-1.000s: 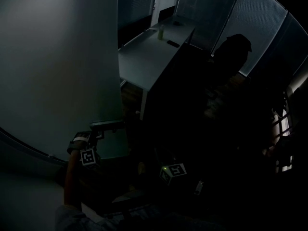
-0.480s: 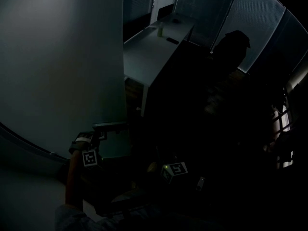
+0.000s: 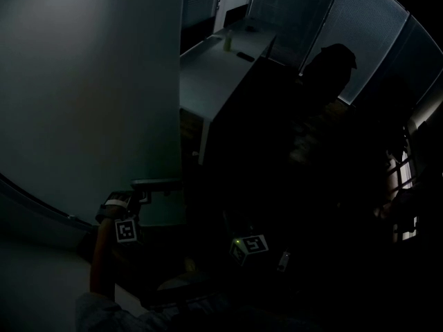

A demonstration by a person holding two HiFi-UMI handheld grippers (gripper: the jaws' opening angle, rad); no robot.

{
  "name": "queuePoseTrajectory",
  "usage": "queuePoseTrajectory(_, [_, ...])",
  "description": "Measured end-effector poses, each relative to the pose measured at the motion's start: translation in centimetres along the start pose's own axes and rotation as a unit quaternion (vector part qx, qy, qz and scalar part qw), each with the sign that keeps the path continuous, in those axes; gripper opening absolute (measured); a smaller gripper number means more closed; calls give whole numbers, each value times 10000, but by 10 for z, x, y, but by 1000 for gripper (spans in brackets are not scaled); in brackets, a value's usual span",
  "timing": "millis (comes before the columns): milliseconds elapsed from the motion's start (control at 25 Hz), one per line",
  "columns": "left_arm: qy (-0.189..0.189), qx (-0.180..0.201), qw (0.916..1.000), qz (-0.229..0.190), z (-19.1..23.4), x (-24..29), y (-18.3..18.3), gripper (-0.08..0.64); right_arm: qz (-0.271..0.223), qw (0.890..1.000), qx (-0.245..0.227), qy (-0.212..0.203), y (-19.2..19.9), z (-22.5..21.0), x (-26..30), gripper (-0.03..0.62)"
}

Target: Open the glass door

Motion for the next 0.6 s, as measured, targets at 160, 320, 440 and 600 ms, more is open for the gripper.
queuePoseTrajectory(160, [3,8,10000,-75,-7,-2,2,3,17,9999,55,98,11,-3,-3,1])
queuePoseTrajectory(320, [7,24,9999,-105,-11,-7,1,3,59,9998,112,180,16,-6,-9,2])
queuePoseTrajectory(440, [1,52,9999,-131,-16,-12,2,3,17,9996,125,266,22,-5,-16,2])
queuePoseTrajectory(600, [70,65,9998,-165,-26,-23,-2,5,-10,9990,241,374,25,-4,-31,2])
Point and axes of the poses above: the fingertips, and each gripper's own axes: x forward along the fingers, z to its left, y out of its underside, the point moved 3 cm from there along -x, backward along the fingers, and after that the axes turned 3 degrees about z, right-handed, at the moved point
